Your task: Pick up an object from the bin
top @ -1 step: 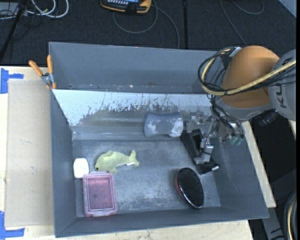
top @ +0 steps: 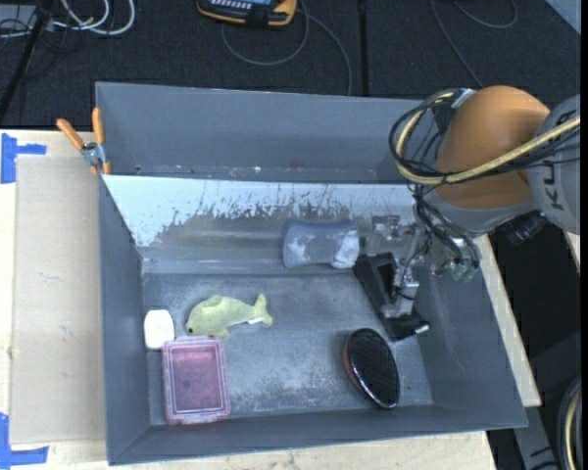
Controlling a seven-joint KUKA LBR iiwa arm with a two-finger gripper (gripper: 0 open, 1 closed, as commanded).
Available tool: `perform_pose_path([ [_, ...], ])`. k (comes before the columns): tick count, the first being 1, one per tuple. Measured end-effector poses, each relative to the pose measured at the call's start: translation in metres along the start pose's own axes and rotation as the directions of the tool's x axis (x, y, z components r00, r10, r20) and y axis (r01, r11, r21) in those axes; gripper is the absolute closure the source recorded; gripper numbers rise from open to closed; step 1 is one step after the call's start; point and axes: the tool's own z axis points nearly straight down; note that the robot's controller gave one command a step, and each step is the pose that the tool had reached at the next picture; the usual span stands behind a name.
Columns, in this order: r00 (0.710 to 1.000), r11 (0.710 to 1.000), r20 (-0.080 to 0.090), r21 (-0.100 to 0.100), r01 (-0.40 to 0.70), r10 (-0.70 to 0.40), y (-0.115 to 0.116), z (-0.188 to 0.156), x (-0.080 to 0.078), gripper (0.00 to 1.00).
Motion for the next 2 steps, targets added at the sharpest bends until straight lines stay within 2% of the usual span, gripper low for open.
perform_pose_path([
  [1,1.0,1.0,-0.003,-0.001,0.01,-0.01,0.001,0.072,0.055,0.0],
  [2,0.998,0.998,-0.007,-0.002,0.066,-0.066,0.001,0.085,0.075,0.0],
])
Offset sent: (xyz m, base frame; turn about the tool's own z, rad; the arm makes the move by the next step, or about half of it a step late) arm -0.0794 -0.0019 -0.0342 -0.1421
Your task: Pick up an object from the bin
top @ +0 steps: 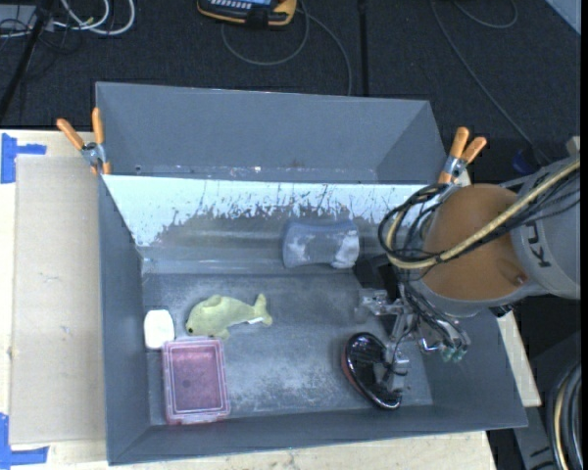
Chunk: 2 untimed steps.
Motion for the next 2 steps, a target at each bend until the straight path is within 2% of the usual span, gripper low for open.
perform_pose_path([
  [1,0.984,0.984,0.001,0.0,-0.176,0.176,-0.001,-0.011,0.017,0.0],
  [2,0.972,0.972,-0.003,0.0,-0.235,0.235,0.0,0.01,0.029,0.0],
])
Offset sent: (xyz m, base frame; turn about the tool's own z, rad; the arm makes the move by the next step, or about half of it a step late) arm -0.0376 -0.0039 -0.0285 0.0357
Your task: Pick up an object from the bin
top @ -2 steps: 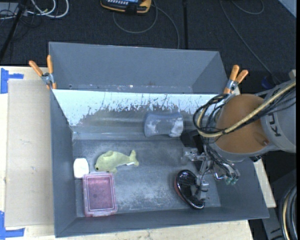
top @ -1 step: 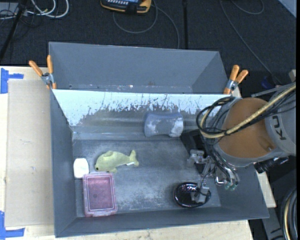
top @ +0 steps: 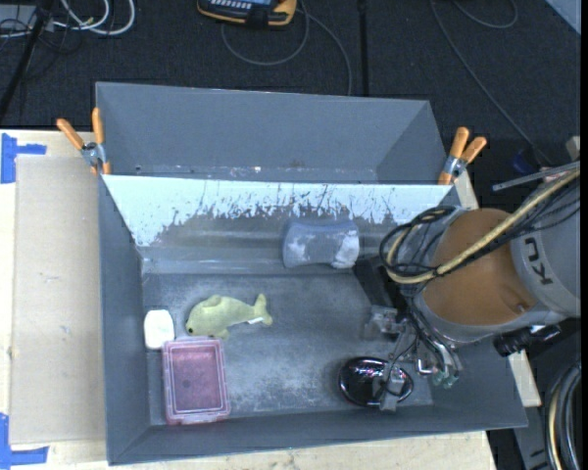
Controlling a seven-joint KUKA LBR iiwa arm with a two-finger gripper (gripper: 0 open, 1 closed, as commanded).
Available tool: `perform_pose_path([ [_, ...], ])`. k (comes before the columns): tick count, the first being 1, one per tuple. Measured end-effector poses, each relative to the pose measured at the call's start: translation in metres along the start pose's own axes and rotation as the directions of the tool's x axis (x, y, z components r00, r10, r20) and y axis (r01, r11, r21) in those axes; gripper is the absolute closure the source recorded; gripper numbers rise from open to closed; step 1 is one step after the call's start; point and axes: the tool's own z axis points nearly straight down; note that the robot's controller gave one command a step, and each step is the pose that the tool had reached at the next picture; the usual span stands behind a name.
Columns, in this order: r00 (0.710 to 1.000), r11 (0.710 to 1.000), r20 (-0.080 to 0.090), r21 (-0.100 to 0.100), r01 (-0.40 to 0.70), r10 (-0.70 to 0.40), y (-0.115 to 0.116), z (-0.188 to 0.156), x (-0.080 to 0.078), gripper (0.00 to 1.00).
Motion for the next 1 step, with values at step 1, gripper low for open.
perform_pose_path([
  [1,0.979,0.979,0.003,-0.003,-0.204,0.204,-0.0077,0.0149,0.0034,1.0],
])
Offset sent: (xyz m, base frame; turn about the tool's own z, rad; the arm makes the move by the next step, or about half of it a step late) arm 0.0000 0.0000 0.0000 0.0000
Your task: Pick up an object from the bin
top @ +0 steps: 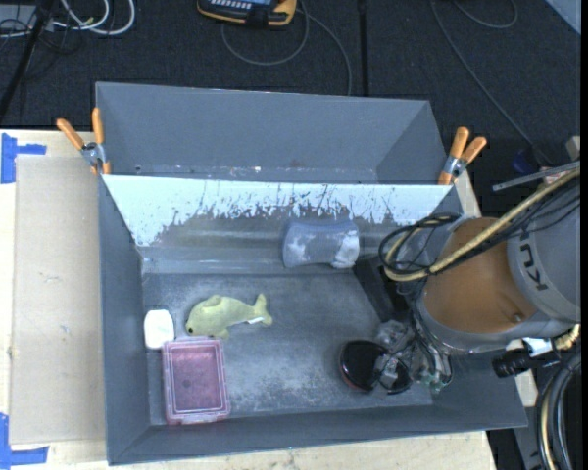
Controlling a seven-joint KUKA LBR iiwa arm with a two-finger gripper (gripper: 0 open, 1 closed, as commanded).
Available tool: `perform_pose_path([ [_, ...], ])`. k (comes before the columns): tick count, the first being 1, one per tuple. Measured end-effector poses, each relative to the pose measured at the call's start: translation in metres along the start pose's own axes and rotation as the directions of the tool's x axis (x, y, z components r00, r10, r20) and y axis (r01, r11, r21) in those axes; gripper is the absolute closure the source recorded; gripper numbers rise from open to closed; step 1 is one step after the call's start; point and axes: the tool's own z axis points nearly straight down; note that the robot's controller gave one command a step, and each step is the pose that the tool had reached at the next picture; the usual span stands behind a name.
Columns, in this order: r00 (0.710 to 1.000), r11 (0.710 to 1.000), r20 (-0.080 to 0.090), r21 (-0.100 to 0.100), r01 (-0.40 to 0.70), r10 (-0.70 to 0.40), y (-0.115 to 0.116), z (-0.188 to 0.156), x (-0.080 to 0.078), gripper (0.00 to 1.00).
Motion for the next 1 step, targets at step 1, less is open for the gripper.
perform_pose_path([
  [1,1.0,1.0,0.002,0.0,0.001,-0.001,-0.0001,0.0001,-0.0005,1.0],
])
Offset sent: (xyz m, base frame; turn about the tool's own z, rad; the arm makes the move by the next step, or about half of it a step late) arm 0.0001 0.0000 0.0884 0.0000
